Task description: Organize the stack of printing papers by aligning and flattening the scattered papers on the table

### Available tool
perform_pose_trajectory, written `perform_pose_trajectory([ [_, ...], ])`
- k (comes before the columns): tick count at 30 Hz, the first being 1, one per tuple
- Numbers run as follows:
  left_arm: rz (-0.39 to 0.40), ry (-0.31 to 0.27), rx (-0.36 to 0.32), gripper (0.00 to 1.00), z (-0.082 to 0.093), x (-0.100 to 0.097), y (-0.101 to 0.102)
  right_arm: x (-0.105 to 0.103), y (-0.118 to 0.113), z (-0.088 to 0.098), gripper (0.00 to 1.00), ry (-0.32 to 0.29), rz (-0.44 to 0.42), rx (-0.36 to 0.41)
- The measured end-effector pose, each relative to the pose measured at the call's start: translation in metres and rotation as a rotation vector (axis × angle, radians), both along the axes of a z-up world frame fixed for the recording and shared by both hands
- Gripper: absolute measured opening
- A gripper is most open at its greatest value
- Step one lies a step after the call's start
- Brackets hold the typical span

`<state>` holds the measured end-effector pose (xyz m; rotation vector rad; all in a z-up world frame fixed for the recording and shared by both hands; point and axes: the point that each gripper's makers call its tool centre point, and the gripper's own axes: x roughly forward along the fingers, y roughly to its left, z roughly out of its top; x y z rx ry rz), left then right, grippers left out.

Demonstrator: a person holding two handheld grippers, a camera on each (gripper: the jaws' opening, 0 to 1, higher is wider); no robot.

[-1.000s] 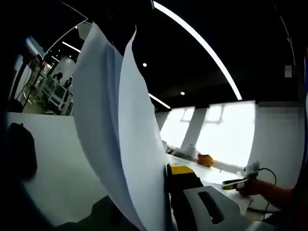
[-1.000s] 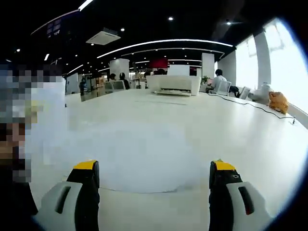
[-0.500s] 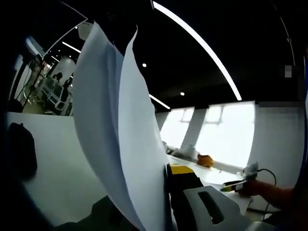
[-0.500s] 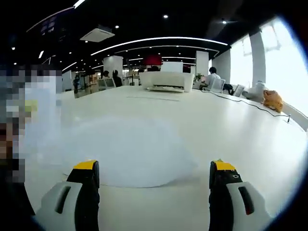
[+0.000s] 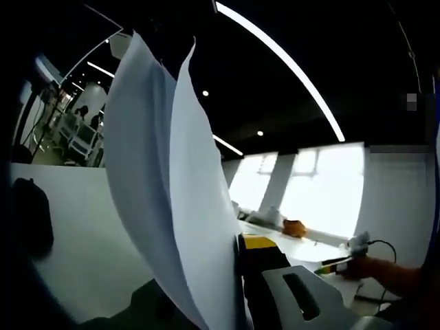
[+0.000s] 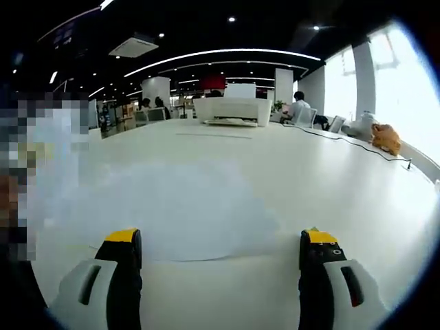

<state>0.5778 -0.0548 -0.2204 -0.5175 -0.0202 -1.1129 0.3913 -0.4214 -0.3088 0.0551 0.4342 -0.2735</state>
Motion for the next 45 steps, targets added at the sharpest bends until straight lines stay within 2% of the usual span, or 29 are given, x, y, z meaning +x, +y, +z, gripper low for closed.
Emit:
perform_pose_trajectory([
  [5,-0.002,0.001,-0.006,0.08,0.001,0.0,0.001,-0.002,0.007,0.001,0.89,-0.003,-0.004,0.001],
  [19,-0.002,0.0,-0.004,0.08,0.0,-0.001,0.001,0.003,0.005,-0.008,0.87,-0.006,0.0,0.005],
  [29,-0.005,0.006,-0.004,0.08,0.0,-0.001,0.0,0.008,0.0,-0.013,0.79,-0.014,0.029,0.007],
  [42,-0.006,0.007,-0.002,0.08,0.0,-0.002,-0.001,0.005,-0.001,-0.007,0.78,-0.018,0.041,0.003],
  [45,-0.006,0.007,-0.002,0.08,0.0,-0.002,-0.001,0.005,0.004,-0.005,0.71,-0.022,0.066,0.0],
])
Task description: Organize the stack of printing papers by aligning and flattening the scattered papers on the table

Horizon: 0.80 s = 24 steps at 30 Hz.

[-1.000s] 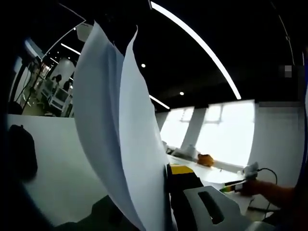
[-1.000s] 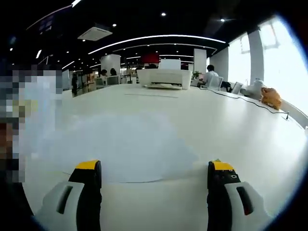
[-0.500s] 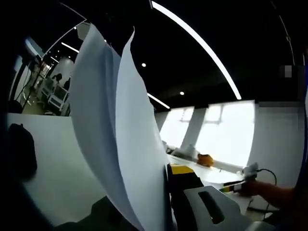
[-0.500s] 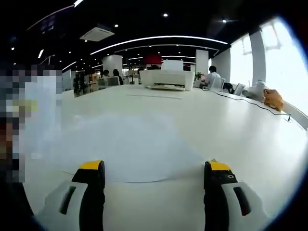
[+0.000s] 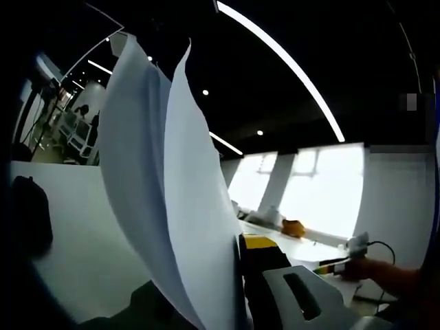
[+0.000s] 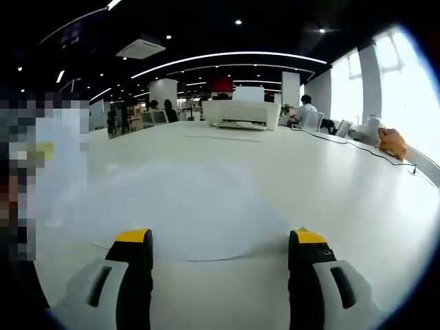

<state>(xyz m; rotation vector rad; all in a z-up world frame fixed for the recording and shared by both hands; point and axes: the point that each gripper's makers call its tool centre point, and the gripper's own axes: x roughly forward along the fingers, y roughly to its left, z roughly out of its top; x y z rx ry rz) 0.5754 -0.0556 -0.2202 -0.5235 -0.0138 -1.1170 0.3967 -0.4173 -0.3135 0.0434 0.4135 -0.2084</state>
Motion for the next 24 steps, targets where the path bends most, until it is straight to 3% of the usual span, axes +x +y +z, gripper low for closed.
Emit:
perform_pose_trajectory([
  [2,0.0,-0.001,0.001,0.08,0.0,0.0,0.0,0.002,0.004,0.0,0.65,-0.002,0.027,0.004],
  [24,0.0,-0.003,-0.007,0.08,0.0,0.001,0.001,0.002,0.035,0.003,0.46,-0.013,0.097,0.009],
])
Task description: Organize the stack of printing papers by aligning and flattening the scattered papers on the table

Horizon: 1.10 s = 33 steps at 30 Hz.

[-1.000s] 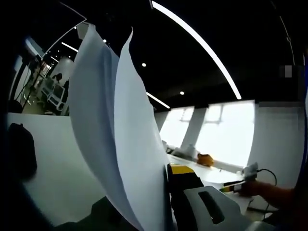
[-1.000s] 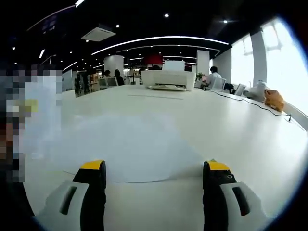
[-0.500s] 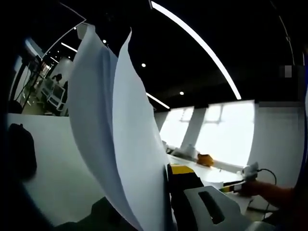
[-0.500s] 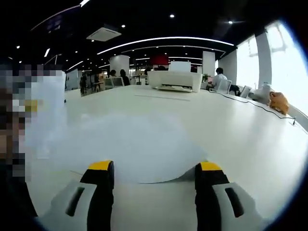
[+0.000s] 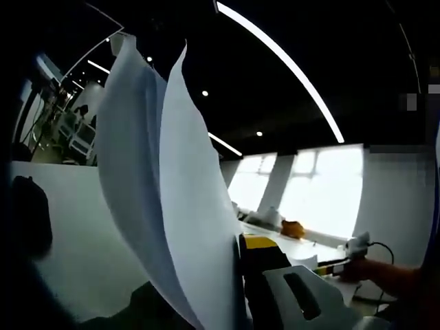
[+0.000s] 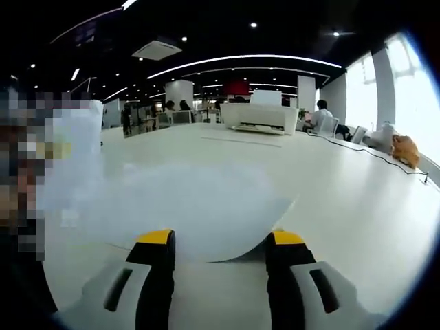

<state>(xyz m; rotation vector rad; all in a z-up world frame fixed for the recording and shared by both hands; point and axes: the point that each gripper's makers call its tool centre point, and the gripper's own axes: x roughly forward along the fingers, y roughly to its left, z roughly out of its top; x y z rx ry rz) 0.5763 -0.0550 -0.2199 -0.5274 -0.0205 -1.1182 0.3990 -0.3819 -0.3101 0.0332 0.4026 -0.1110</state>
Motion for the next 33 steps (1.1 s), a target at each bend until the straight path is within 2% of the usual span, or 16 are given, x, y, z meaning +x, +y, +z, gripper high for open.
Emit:
perform_pose_trajectory([
  [6,0.004,-0.002,0.004,0.08,-0.001,0.0,0.0,0.003,0.0,-0.001,0.4,-0.003,0.022,0.006],
  [12,0.014,-0.01,0.018,0.08,-0.002,0.001,-0.001,0.012,-0.011,-0.003,0.37,-0.004,0.026,0.011],
  [20,0.01,0.001,-0.001,0.09,0.0,0.001,0.001,0.021,-0.043,-0.004,0.2,-0.006,-0.055,0.018],
  [25,0.001,0.003,-0.001,0.09,-0.001,0.001,0.001,0.021,-0.047,-0.004,0.07,-0.006,-0.076,0.032],
  [29,-0.003,0.02,-0.013,0.09,0.0,0.002,0.002,0.021,-0.05,-0.004,0.04,-0.01,-0.09,0.052],
  [33,-0.006,0.013,-0.014,0.09,0.0,0.0,0.002,0.019,-0.054,-0.004,0.0,-0.013,-0.108,0.09],
])
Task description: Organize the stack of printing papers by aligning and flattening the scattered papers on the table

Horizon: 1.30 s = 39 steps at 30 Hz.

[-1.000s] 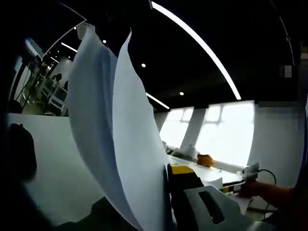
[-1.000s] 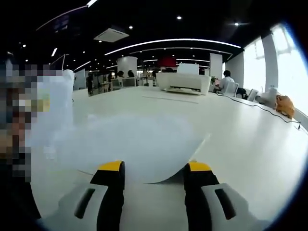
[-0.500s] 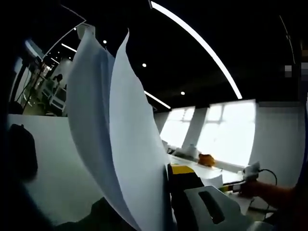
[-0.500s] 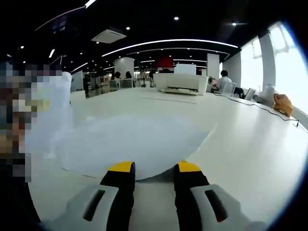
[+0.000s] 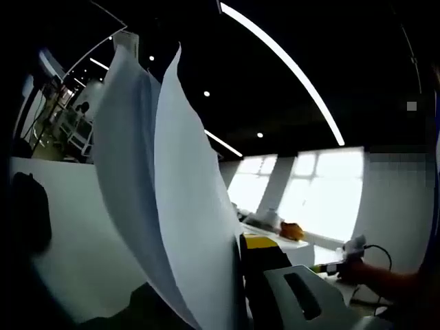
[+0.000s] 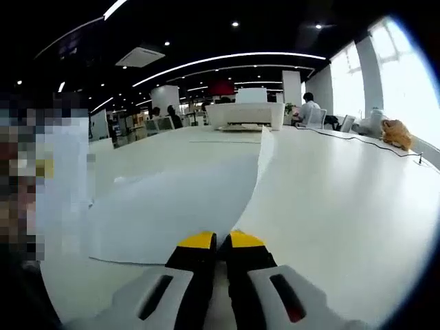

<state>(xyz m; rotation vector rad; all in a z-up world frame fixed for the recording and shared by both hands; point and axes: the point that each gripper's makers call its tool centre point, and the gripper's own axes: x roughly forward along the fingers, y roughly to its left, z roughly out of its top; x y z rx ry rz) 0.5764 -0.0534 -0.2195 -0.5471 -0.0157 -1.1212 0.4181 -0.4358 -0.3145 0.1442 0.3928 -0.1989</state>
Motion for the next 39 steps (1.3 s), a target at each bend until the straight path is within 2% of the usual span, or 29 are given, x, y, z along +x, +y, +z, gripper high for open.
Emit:
perform_pose_trajectory([
  [10,-0.009,0.007,0.019,0.09,-0.003,-0.001,-0.003,-0.006,0.004,0.003,0.0,-0.024,-0.025,0.021],
  [18,-0.008,0.01,0.03,0.09,-0.004,-0.001,-0.005,-0.013,0.0,0.016,0.0,-0.116,-0.058,0.053],
  [30,-0.01,0.001,0.042,0.09,-0.005,-0.003,-0.006,-0.023,0.008,0.027,0.0,-0.168,-0.045,0.103],
  [34,-0.014,0.002,0.035,0.09,-0.004,-0.003,-0.005,-0.024,0.007,0.044,0.0,-0.24,-0.039,0.147],
  [39,-0.014,0.0,0.038,0.09,-0.005,-0.003,-0.006,-0.026,0.012,0.087,0.0,-0.345,-0.006,0.134],
])
